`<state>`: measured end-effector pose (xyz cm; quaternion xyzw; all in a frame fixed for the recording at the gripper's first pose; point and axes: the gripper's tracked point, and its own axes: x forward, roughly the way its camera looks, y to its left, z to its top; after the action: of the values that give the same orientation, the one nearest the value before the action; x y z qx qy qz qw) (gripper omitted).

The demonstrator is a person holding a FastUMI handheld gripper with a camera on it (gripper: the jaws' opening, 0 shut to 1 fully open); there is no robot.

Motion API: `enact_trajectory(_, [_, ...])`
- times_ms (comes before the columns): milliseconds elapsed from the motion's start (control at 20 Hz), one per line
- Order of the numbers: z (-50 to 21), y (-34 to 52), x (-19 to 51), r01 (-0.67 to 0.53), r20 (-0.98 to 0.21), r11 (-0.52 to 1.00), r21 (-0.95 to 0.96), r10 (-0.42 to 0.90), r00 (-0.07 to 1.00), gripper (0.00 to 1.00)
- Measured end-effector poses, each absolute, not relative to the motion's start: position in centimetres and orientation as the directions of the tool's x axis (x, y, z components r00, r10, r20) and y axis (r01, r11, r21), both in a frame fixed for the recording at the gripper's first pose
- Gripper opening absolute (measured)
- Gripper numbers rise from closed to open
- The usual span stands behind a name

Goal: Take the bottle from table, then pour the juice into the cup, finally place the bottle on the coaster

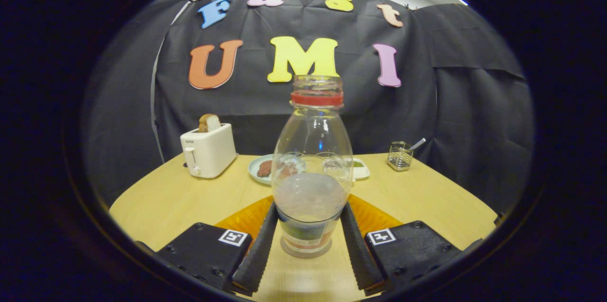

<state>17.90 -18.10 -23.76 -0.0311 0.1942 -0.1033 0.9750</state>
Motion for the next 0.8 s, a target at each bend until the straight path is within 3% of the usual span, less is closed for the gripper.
enact_trajectory(800, [-29.6,-18.7,20.8,0.158,-0.467,0.984,-0.086,-0.179,0.866,0.80])
